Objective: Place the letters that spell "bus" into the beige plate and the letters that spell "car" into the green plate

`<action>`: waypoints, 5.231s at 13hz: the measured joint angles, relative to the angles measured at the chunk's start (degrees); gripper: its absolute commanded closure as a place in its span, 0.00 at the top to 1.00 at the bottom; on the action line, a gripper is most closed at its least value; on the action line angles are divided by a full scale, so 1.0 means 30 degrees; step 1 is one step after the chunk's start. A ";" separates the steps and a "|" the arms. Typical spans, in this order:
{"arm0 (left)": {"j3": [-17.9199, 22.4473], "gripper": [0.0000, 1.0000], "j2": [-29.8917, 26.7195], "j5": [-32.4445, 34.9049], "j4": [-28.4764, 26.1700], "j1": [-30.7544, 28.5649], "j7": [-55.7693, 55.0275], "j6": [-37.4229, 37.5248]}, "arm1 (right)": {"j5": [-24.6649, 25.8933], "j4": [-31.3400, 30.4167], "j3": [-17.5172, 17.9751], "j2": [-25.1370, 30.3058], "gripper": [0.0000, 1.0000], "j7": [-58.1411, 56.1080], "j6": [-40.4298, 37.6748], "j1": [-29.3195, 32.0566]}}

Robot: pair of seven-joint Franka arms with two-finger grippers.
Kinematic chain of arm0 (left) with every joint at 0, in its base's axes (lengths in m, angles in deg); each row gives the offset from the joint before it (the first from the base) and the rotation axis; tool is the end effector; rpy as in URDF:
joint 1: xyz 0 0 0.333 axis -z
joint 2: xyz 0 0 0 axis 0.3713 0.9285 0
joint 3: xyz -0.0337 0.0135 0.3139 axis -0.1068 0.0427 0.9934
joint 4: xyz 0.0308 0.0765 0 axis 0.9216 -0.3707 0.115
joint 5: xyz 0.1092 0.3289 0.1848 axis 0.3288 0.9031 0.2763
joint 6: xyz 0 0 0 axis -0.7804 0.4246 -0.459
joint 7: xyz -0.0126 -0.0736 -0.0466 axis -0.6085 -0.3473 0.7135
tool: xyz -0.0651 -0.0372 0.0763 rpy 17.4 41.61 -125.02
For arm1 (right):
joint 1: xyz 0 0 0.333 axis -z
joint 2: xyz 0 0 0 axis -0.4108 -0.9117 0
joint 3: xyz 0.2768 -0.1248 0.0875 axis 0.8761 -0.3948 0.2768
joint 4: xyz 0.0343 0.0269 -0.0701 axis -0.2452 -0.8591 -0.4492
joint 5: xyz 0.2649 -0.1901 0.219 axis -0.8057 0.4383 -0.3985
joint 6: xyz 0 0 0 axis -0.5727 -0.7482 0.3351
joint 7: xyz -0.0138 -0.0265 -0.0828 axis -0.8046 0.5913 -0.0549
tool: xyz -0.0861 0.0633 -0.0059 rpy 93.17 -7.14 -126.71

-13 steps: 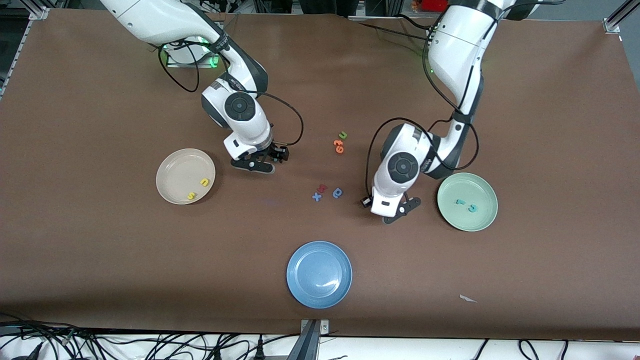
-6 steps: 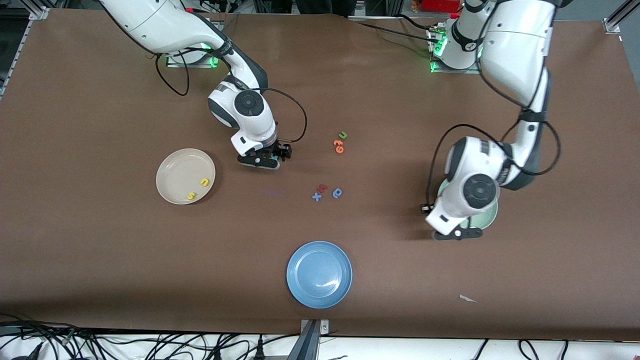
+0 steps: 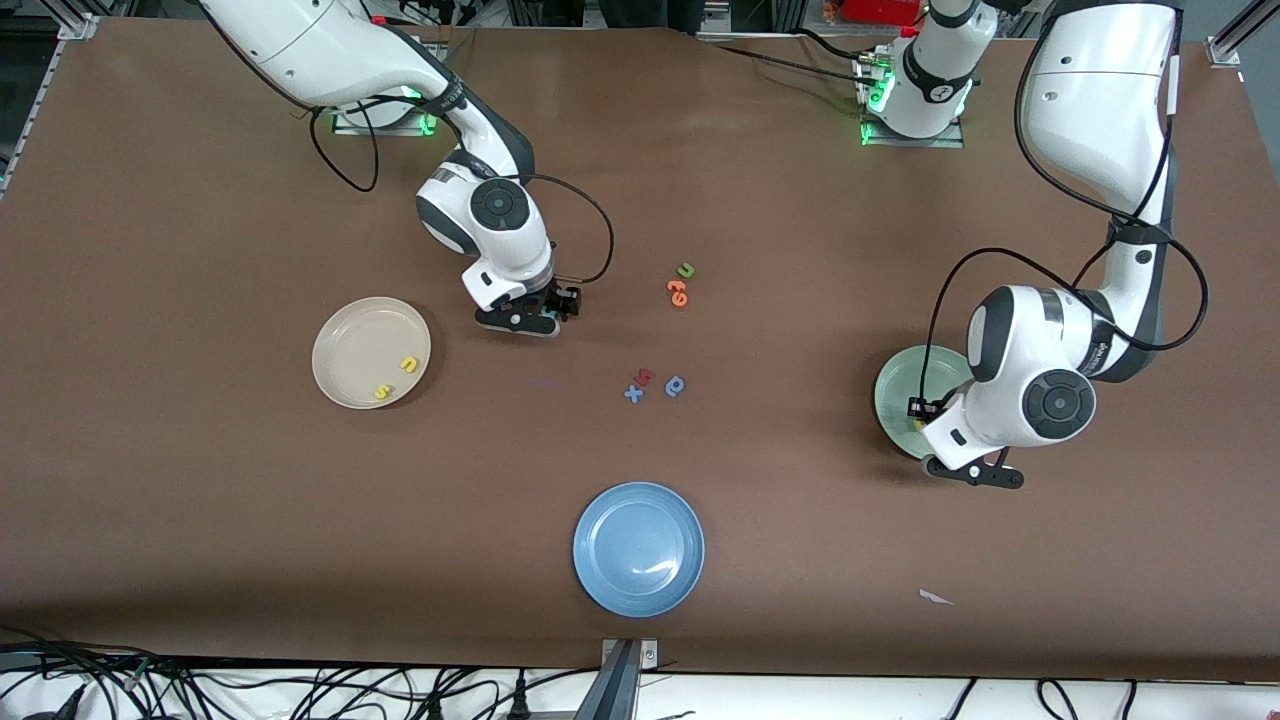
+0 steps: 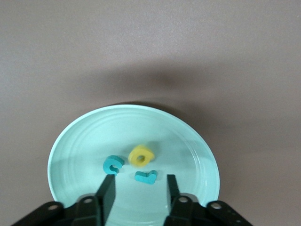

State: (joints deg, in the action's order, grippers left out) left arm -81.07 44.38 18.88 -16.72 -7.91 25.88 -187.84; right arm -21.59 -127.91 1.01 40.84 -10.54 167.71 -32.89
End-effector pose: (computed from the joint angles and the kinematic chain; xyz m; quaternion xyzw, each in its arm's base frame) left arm 0.6712 -0.0752 0.2397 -0.9918 0.0731 0.1006 0.0291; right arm 0.4534 0.3595 0.1741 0.9970 -0.0769 0.0050 0.0017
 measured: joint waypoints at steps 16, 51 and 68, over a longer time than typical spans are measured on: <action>-0.0029 1.00 -0.3675 0.0008 0.2294 -0.2393 -0.0016 0.3863 | 0.0116 0.0002 -0.0003 0.0148 0.13 -0.0011 0.0094 -0.0004; -0.0800 1.00 -1.2383 0.0712 -0.1981 -0.3114 0.1656 0.5906 | -0.8137 0.8881 -0.6794 0.7075 0.90 -2.2339 -1.7013 0.2851; -0.0769 1.00 -1.2388 0.0713 -0.1981 -0.3121 0.1667 0.5936 | -0.9724 1.0440 -1.0114 0.8665 0.99 -2.5111 -1.9876 0.1684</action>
State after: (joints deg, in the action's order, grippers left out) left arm -83.38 7.21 21.01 -22.66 -17.28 30.88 -170.03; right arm -50.76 -96.59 -29.33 66.84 -85.88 108.08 -27.84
